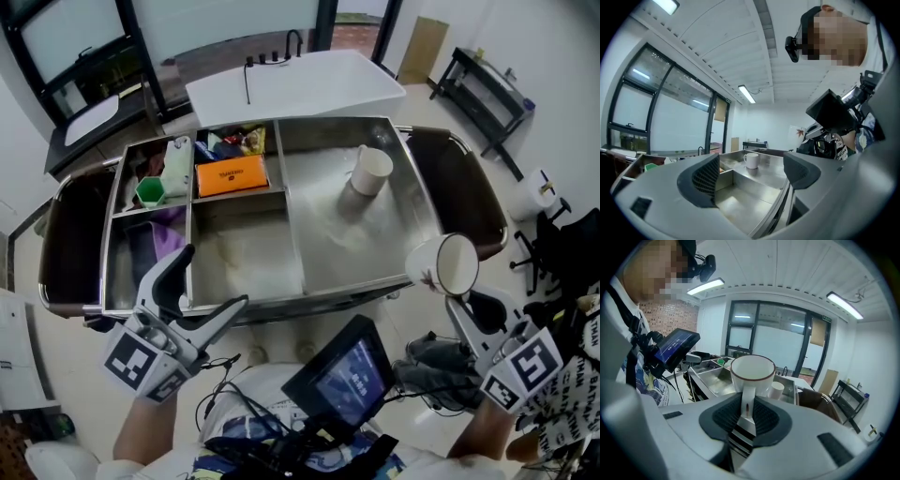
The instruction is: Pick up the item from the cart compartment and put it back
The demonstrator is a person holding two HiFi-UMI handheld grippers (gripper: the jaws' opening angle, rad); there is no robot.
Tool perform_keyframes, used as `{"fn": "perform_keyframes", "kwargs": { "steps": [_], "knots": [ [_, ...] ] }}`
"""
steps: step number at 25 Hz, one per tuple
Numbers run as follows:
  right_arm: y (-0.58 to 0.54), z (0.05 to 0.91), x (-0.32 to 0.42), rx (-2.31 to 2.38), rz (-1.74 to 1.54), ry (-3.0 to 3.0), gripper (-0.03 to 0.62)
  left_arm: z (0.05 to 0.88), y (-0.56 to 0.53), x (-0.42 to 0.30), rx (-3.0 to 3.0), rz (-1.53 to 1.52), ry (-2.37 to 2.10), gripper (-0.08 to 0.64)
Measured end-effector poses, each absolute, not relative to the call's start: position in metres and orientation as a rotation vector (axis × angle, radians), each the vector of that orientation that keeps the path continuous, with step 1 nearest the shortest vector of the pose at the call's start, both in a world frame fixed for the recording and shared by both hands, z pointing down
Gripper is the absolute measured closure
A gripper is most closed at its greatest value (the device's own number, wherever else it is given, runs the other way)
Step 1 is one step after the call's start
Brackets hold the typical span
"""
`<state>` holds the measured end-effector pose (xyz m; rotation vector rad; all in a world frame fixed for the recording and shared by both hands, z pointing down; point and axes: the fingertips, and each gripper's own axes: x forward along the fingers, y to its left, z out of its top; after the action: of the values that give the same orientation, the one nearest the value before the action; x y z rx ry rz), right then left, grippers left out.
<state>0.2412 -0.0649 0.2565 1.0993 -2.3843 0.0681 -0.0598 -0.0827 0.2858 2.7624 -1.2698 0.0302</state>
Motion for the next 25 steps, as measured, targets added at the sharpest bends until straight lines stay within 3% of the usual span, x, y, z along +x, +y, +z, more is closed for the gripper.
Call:
{"fn": "perform_keyframes", "kwargs": {
  "steps": [13,25],
  "knots": [
    [-0.088,0.27,0.207,0.991,0.063,-2.417,0.515,0.298,-0.079,-0.071,2.755,0.039,-1.241,0.149],
    [-0.121,0.307,0.064,0.625,0.041,-2.525,0.515,0.309,-0.067,-0.111,2.741,0.04,-1.257,0.149]
  ]
}}
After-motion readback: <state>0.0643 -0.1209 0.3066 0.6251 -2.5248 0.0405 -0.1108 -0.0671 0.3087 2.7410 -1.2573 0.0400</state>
